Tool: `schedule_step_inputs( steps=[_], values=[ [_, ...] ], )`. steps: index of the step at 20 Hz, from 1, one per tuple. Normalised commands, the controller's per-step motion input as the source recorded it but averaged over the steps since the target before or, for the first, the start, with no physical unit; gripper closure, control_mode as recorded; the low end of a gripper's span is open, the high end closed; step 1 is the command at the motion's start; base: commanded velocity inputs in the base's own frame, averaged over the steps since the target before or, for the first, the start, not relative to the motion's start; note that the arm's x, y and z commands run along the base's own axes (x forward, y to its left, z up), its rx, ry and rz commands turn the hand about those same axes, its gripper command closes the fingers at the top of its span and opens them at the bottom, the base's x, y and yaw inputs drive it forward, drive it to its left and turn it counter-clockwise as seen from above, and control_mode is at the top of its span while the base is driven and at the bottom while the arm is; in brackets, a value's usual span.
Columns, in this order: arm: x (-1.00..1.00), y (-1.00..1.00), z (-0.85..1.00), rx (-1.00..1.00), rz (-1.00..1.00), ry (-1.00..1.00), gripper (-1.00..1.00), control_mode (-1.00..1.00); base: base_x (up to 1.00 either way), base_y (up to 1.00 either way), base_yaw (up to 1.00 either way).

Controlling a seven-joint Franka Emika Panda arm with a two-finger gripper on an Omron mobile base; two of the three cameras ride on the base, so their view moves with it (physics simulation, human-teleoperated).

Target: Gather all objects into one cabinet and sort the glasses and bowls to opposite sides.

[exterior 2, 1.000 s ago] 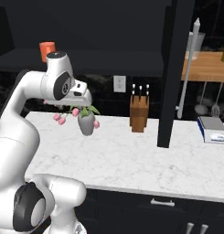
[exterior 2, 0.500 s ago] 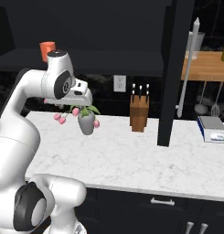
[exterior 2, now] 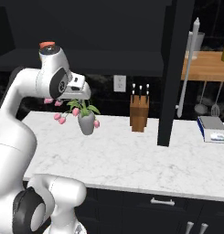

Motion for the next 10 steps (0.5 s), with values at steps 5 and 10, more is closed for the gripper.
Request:
schedule_step_inputs(
  steps=[5, 10],
  values=[
    [-0.18, 0.0, 0.82, 0.0, 0.0, -0.24, -1.0, -1.0, 0.0, 0.0, 0.0],
    [-0.16, 0.01, 0.63, 0.01, -0.02, -0.15, -1.0, -1.0, 0.0, 0.0, 0.0]
  ],
)
